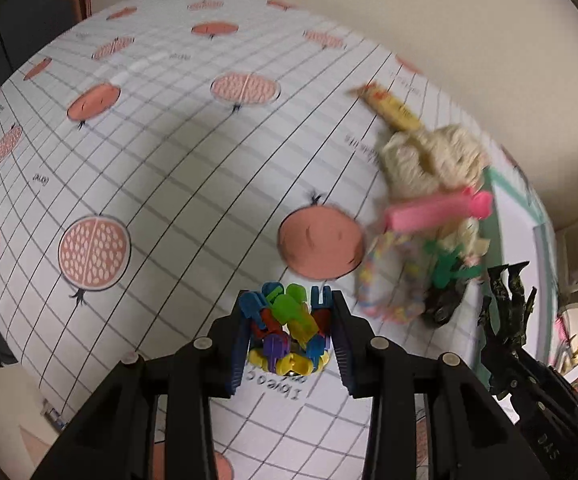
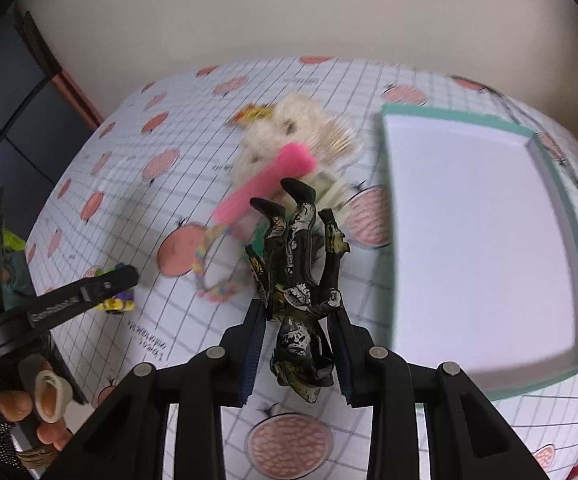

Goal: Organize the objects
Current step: 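Carry the robot figure and blocks into the tray and open both tools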

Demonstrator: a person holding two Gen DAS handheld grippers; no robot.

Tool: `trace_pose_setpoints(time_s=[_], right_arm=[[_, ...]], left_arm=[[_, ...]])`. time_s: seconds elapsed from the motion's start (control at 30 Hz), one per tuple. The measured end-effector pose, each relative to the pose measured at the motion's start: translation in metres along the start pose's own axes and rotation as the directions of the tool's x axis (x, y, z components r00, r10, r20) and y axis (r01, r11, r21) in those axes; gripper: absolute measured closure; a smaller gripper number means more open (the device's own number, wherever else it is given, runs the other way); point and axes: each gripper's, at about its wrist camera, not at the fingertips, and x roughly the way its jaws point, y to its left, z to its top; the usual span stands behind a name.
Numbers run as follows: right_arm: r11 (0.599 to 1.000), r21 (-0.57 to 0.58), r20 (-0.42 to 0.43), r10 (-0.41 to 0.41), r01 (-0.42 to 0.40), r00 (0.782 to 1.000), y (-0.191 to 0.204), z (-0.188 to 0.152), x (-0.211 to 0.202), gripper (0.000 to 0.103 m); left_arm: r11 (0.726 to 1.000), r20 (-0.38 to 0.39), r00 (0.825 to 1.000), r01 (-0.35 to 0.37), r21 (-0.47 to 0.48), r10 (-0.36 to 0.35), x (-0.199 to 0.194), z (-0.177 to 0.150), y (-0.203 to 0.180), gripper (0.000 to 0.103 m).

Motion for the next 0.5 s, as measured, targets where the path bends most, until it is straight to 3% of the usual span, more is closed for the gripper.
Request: trace_pose_setpoints(time_s=[0.17, 0.5], right_arm=[[0.997, 0.072, 0.059, -0.035, 0.030, 0.998, -0.038, 0.003, -0.015, 0.069], [0.968, 0.224, 0.074, -0.128, 0.109, 0.989, -0.120, -0.005, -0.029, 0.069]], left_arm=[[0.997, 0.054, 0.996, 0.076, -0.005, -0.076, 0.019, 0.023, 0.003, 0.064], [0.974, 0.082, 0.979, 0.175, 0.146, -0.188, 0.028, 0.017, -0.075, 0.064]])
